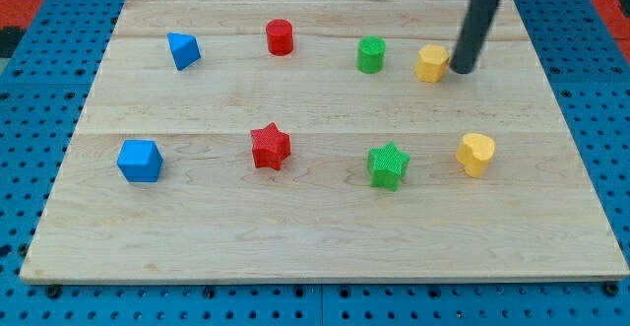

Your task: Slightly push the green circle to the left of the hexagon

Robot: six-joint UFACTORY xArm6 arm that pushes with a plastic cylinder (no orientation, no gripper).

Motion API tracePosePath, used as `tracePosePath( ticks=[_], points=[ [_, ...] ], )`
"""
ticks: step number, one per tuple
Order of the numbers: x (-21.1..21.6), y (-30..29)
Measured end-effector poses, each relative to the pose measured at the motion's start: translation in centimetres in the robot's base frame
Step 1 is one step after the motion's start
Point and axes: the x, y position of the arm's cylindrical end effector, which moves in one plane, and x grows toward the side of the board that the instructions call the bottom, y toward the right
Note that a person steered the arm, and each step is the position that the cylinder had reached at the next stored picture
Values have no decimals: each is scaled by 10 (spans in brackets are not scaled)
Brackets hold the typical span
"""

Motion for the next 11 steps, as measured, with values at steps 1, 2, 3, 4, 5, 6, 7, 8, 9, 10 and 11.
tracePosePath(
  ticks=[1,2,3,4,5,6,7,8,9,10,11],
  points=[
    [-13,-49],
    [-13,-58],
    [-18,-41],
    [-50,-44],
    [-75,-51],
    [-81,-80],
    [-81,-129],
    [-66,-151],
    [-59,-133],
    [-65,-96],
    [-65,-79]
  ],
)
